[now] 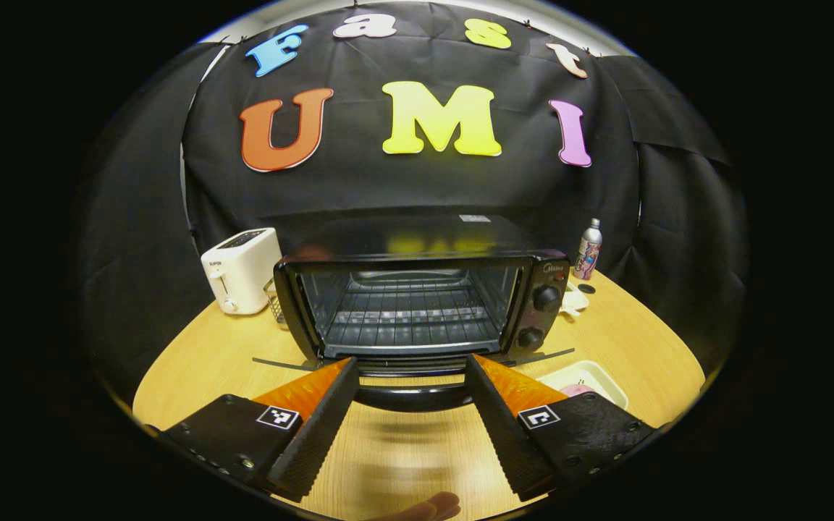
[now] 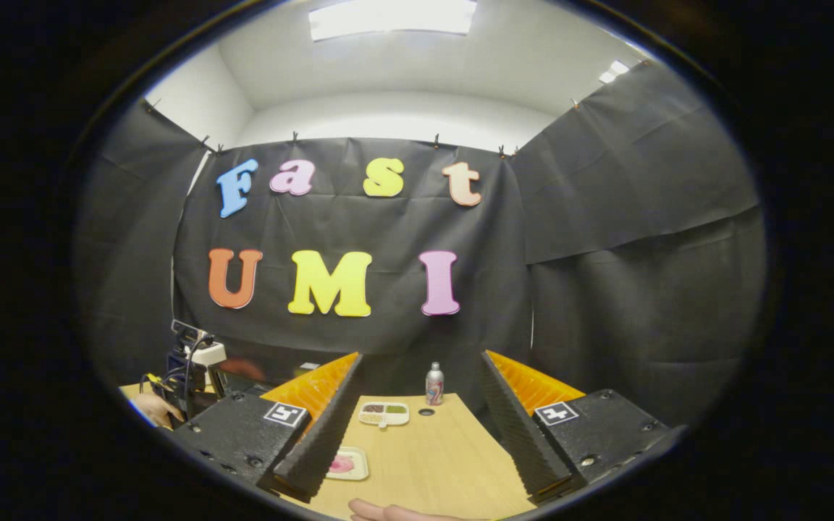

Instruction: Open the electric oven with the left hand, put the food in, and close the electric oven.

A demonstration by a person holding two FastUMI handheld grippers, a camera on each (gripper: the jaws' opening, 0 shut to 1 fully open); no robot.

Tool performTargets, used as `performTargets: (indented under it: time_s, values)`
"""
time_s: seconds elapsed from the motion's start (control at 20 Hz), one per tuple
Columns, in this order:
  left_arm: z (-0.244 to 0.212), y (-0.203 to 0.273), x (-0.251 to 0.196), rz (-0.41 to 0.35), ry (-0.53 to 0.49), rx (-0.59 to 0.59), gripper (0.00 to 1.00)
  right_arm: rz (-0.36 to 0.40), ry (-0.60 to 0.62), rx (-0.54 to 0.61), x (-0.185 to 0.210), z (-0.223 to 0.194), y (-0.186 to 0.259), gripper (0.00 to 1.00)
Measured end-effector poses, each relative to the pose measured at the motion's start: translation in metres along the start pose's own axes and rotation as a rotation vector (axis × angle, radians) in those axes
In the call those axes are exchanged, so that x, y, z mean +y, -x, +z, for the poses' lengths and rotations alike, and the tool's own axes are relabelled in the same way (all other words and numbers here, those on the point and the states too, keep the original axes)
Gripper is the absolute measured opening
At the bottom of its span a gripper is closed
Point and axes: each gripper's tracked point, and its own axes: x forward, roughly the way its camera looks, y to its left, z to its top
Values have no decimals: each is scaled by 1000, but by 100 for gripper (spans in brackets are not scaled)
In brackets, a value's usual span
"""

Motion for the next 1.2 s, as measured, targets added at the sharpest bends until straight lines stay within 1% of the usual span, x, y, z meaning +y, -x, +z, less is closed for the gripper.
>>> performTargets:
  time_s: [0.15,0.5,0.65,0.75,0.9,0.95,1.0,1.05,1.2]
  values:
    - [-14,5,0,1,3,-17,94,-4,-3,6,-2,-3,2,96]
    - [-51,10,-2,4,19,9,95,-2,-3,18,-3,-10,0,96]
    - [-73,9,-3,2,22,49,94,-1,-20,35,-2,-17,-3,96]
    - [-87,9,-2,2,58,83,95,7,-29,45,1,-21,-5,96]
    - [-109,3,-4,4,83,147,95,15,-22,62,5,-27,-8,96]
    - [-119,0,-3,4,88,181,95,16,-17,66,6,-29,-9,99]
    - [-121,0,-4,4,89,193,95,17,-13,70,7,-31,-11,96]
    - [-117,-1,-5,5,83,171,96,18,-9,76,9,-34,-12,96]
    - [-120,-1,-5,4,85,181,95,24,-12,104,12,-43,-19,96]
